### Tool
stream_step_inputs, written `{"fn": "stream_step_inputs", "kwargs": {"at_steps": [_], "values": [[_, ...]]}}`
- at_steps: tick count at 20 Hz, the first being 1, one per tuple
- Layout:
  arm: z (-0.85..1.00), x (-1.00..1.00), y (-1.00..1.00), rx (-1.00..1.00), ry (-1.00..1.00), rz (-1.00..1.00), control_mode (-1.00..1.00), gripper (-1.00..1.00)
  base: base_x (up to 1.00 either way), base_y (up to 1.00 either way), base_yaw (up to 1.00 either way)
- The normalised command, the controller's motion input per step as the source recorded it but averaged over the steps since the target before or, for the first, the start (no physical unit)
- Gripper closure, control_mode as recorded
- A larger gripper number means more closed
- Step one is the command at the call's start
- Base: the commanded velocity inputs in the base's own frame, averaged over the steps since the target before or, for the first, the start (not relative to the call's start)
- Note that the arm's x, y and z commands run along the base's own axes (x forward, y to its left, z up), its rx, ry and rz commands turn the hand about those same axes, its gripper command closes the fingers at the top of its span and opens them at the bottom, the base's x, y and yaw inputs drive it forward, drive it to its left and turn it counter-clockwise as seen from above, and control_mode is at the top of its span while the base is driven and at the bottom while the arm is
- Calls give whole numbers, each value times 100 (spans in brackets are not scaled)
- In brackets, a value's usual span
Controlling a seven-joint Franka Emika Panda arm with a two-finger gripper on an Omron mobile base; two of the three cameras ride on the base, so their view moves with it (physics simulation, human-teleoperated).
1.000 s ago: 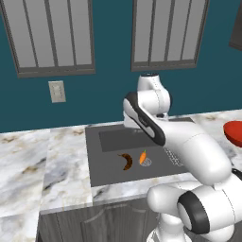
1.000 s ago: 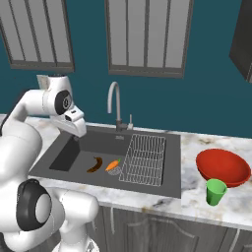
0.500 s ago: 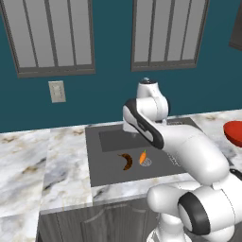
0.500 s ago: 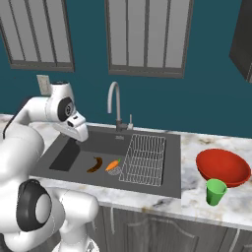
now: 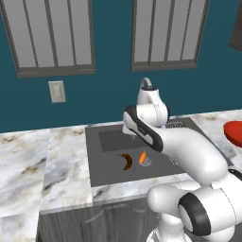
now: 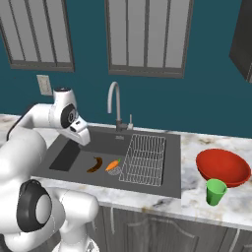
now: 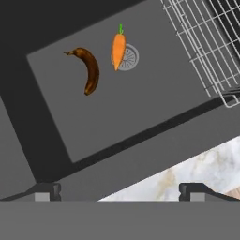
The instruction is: Remove the carrot and banana from the sink. Then move the bowl and cup from the counter to the sink for washing.
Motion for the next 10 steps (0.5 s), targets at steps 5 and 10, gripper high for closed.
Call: {"fn": "stream_step_inputs", "kwargs": {"at_steps": [5, 10], "values": [[-19, 11, 0, 1, -2, 0, -100, -100, 0, 0, 0], [-20, 9, 0, 0, 0, 0, -100, -100, 0, 0, 0]]}}
